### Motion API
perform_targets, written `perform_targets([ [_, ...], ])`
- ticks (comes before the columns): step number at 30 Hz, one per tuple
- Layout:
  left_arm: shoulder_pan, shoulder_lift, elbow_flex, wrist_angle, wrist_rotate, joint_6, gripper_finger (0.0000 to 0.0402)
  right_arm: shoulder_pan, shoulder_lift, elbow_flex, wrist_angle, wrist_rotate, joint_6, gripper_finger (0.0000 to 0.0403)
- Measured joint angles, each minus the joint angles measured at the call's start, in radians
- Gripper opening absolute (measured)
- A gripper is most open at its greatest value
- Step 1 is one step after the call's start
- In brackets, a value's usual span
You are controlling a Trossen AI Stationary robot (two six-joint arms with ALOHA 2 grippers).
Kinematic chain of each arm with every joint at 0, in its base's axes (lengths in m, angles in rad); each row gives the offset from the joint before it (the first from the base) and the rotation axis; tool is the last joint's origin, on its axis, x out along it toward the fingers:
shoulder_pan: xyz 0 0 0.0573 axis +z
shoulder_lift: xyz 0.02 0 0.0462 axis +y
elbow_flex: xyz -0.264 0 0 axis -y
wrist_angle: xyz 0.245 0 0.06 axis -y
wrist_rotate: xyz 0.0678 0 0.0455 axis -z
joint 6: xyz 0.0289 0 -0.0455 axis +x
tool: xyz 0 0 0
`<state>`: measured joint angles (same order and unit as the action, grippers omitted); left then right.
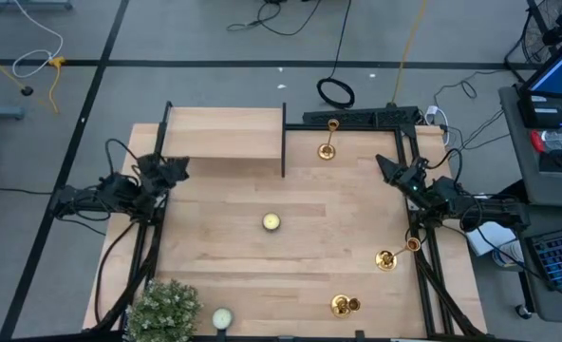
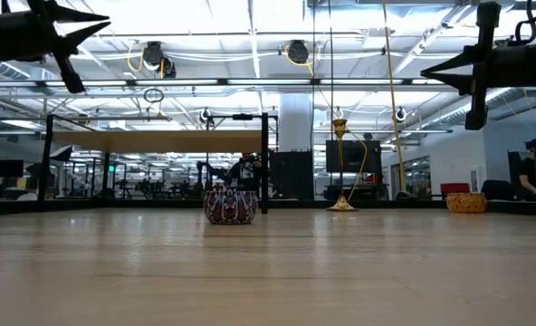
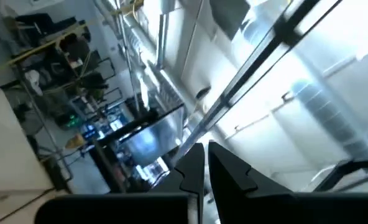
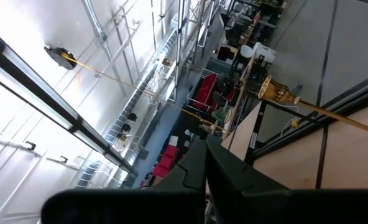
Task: Pick & Place candle stick holders
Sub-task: Put the top gold candle holder on the shelf
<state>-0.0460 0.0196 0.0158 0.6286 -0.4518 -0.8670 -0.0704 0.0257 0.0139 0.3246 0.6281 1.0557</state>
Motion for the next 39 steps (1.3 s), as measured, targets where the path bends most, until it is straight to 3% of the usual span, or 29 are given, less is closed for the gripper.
perform_targets([
  [7,-0.001,0.000,0.027,0.135,0.187,-0.070,0.0026,0.000,0.000,0.000,0.000,-0.002,-0.001,0.0006],
  [12,-0.004,0.058,0.182,0.061,0.369,0.016,0.0026,0.000,0.000,0.000,0.000,-0.005,0.005,0.0006],
  [24,-0.060,0.618,0.714,-0.399,0.598,0.356,0.0026,0.000,0.001,0.000,-0.005,-0.032,0.000,0.0006],
  [28,-0.046,0.720,0.856,-0.711,0.584,0.336,0.0026,0.000,0.002,0.000,-0.016,-0.090,-0.072,0.0006],
  [31,-0.037,0.730,0.942,-0.877,0.557,0.345,0.0026,0.000,0.012,0.000,-0.020,-0.203,-0.216,0.0008],
  [34,-0.039,0.714,0.957,-0.956,0.496,0.334,0.0026,0.000,0.055,0.003,-0.024,-0.279,-0.314,0.0021],
  [39,-0.041,0.669,0.959,-0.979,0.448,0.305,0.0026,0.001,0.171,0.053,-0.043,-0.316,-0.409,0.0073],
])
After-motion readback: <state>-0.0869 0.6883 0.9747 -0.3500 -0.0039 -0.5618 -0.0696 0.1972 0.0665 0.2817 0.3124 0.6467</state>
